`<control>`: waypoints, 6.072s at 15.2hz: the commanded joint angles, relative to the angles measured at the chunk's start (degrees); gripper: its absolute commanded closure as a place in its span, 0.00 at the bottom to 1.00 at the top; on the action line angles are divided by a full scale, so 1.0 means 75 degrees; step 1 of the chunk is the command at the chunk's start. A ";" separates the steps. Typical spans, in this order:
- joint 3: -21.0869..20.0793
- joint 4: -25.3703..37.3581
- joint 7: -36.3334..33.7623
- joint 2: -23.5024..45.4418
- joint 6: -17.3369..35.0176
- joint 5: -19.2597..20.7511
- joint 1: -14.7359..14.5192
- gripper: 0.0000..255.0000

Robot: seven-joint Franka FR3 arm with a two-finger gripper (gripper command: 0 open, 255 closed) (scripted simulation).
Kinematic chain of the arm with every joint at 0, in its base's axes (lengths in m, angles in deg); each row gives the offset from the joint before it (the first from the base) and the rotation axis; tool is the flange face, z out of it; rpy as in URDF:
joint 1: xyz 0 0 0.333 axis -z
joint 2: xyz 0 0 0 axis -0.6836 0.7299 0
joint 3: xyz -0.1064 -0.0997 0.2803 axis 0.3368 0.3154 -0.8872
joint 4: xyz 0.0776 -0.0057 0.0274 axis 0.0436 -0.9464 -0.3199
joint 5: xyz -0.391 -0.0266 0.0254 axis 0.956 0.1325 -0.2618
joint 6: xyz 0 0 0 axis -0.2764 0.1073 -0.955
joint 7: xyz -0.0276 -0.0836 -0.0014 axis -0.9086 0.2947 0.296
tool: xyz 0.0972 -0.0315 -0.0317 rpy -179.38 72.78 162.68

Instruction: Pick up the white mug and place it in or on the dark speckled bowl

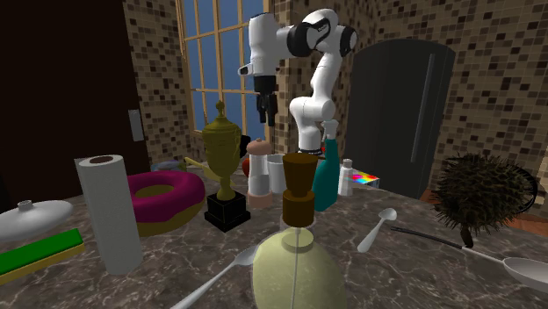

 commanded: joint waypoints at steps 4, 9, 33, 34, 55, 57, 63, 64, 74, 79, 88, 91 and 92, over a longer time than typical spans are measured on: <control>-0.0841 0.0337 -0.0994 0.1039 0.0782 -0.0031 -0.0126 0.00; -0.1643 0.0980 -0.2130 0.2358 0.1455 0.0373 -0.0140 0.00; -0.2153 0.1211 -0.3313 0.3930 0.2619 0.1290 -0.0207 1.00; -0.2153 0.1211 -0.3313 0.3930 0.2619 0.1291 -0.0207 1.00; -0.2005 0.2149 -0.2911 0.2956 0.0837 0.0750 -0.0197 1.00; -0.1983 0.2290 -0.2886 0.2880 0.0629 0.0719 -0.0195 1.00; -0.1919 0.2750 -0.2835 0.2698 0.0007 0.0656 -0.0185 1.00; -0.1908 0.2832 -0.2829 0.2674 -0.0097 0.0649 -0.0183 1.00; -0.1424 0.2922 -0.2141 0.2030 -0.0817 0.0462 -0.0008 1.00; -0.0696 0.2295 -0.1098 0.1326 -0.0940 0.0403 0.0246 1.00; 0.0598 0.1692 0.0643 0.0626 -0.1154 0.0750 0.0810 1.00; 0.1020 0.1643 0.1201 0.0552 -0.1207 0.0938 0.1026 1.00; 0.1159 0.1643 0.1386 0.0544 -0.1222 0.1004 0.1101 1.00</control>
